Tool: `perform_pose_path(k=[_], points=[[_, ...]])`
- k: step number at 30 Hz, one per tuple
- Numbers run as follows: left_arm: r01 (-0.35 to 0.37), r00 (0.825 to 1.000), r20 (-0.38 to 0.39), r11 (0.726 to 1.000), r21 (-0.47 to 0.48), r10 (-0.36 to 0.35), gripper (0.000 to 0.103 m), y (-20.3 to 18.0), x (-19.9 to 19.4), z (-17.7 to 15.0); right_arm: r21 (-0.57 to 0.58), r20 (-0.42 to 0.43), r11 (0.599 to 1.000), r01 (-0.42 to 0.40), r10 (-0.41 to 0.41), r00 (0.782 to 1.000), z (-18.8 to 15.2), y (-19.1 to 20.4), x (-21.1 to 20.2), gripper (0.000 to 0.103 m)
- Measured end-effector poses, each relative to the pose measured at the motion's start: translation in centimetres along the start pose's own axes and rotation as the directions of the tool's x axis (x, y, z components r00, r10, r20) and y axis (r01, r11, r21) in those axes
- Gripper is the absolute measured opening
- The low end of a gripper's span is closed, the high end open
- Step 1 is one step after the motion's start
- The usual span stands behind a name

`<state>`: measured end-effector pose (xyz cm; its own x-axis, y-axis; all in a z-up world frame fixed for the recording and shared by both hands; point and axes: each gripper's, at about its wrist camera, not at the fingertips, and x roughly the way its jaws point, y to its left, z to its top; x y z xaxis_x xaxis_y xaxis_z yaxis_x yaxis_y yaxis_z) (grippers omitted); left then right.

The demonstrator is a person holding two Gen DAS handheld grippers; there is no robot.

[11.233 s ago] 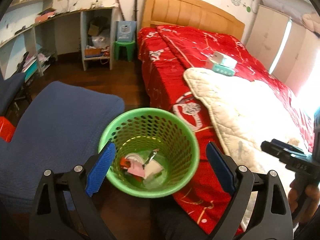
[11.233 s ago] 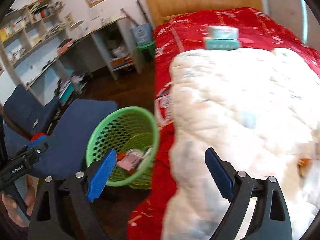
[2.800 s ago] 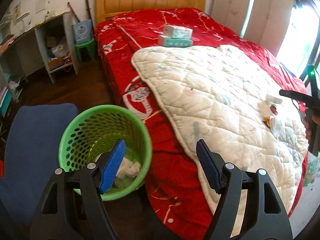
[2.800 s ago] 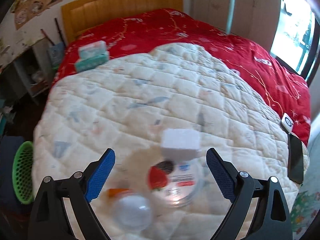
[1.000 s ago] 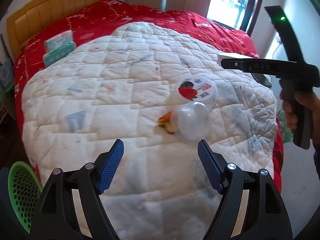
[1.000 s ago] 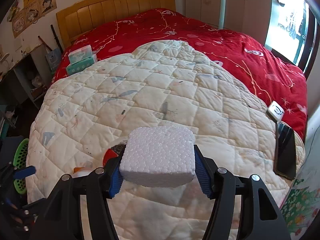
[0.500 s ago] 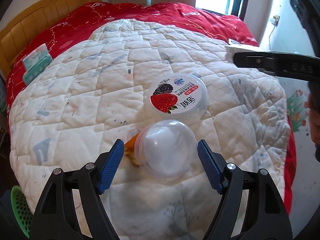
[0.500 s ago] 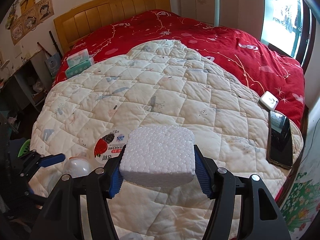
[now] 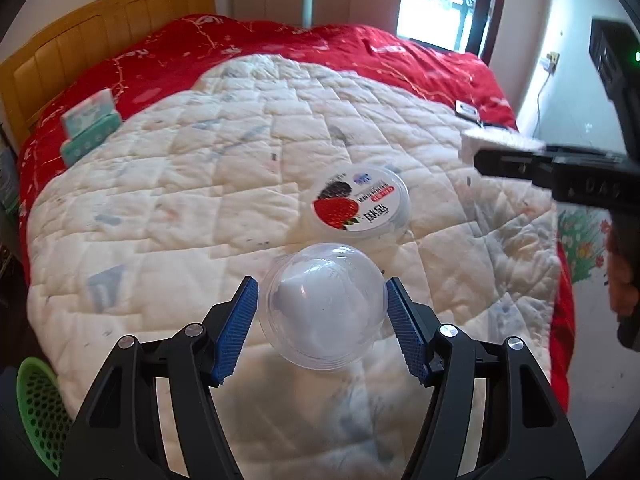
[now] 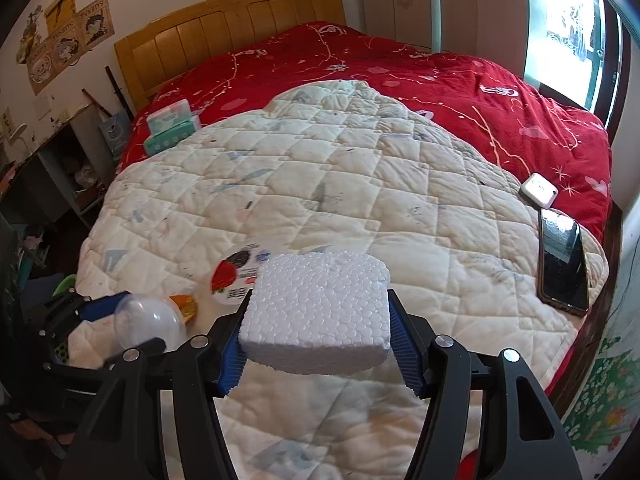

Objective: Collect trash
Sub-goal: 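Carry the dome and foam block toward the wastebasket with both tools, then open the left tool over the green wastebasket to drop the clear dome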

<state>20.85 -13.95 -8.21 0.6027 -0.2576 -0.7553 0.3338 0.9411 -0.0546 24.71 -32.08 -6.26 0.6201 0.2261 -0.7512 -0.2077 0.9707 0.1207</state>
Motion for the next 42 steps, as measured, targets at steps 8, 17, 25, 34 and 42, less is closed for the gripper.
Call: perform_pose_path(k=[8,17,25,34,42], points=[[-0.044,0.997,0.056,0.995,-0.09,0.049,0.064,4.0,-5.4,-2.1,-0.018,0.008,0.999,-0.047,0.047,0.999,-0.8,3.6,-1.3,0.06],[-0.142,0.983,0.084,0.963,-0.227,0.165,0.065,10.8,-11.1,-5.5,-0.067,0.018,0.991,-0.12,0.121,0.992,-1.2,9.7,-2.2,0.06],[-0.223,0.961,0.075,0.906,-0.36,0.266,0.065,17.4,-15.4,-9.3,-0.118,0.007,0.977,-0.18,0.182,0.983,-1.2,15.3,-2.3,0.06],[-0.313,0.933,0.005,0.816,-0.486,0.361,0.065,24.2,-17.8,-14.4,-0.187,-0.016,0.952,-0.243,0.245,0.969,-1.3,21.5,-2.3,0.06],[-0.37,0.917,-0.087,0.748,-0.551,0.39,0.065,29.0,-17.5,-18.3,-0.237,-0.057,0.928,-0.286,0.281,0.958,-1.8,26.0,-1.2,0.06]])
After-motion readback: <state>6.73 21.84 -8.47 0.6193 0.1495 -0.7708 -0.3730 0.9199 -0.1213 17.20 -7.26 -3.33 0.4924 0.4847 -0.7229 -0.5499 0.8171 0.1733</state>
